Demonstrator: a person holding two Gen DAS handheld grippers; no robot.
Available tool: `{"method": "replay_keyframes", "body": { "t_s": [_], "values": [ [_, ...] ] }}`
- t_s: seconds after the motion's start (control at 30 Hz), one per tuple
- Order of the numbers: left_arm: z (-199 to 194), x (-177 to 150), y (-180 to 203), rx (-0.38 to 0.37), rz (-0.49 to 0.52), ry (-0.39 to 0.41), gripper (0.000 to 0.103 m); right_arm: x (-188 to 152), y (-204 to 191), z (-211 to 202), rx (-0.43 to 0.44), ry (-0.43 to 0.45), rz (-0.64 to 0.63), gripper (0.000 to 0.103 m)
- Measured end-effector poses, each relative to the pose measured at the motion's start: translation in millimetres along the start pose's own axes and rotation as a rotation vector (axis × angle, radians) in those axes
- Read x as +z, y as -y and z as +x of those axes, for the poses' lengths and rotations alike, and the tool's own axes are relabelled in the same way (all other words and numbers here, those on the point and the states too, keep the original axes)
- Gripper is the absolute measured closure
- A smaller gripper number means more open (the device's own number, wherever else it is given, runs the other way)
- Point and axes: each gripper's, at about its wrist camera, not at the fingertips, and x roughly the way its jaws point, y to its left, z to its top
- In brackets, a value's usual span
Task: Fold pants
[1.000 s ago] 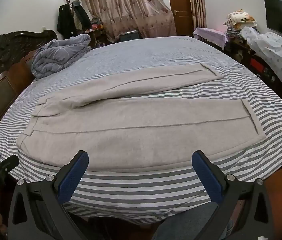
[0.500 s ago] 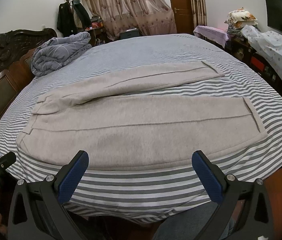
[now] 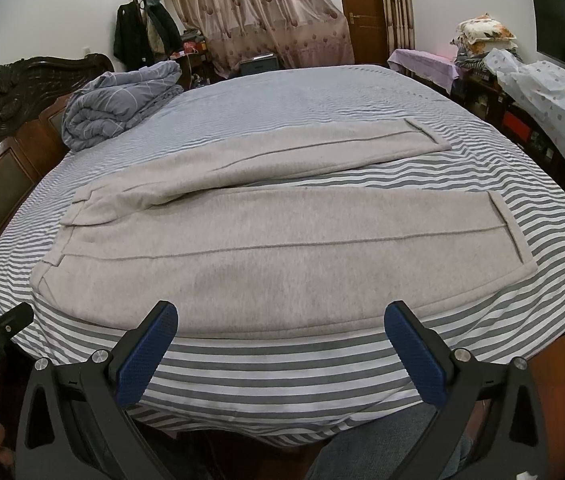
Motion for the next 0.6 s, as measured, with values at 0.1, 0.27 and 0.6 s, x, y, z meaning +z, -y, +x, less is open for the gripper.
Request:
{"method": "replay_keyframes", "body": {
  "t_s": [0.1,0.27,0.6],
  "values": [
    [2,-1,0,0.007,0.002,-0.006,0.0,0,-1,1,-0.002,-0.004,-0.001,0.0],
    [7,-2,1,0.016,0.013,-0.017,0.0,-2,-1,3,-0.001,-0.008,-0.001,0.0],
    [15,-4,4,0.017,0.033,-0.045,0.0,-2,-3,5,-0.003,-0.009,-0.003,0.0]
  ]
}}
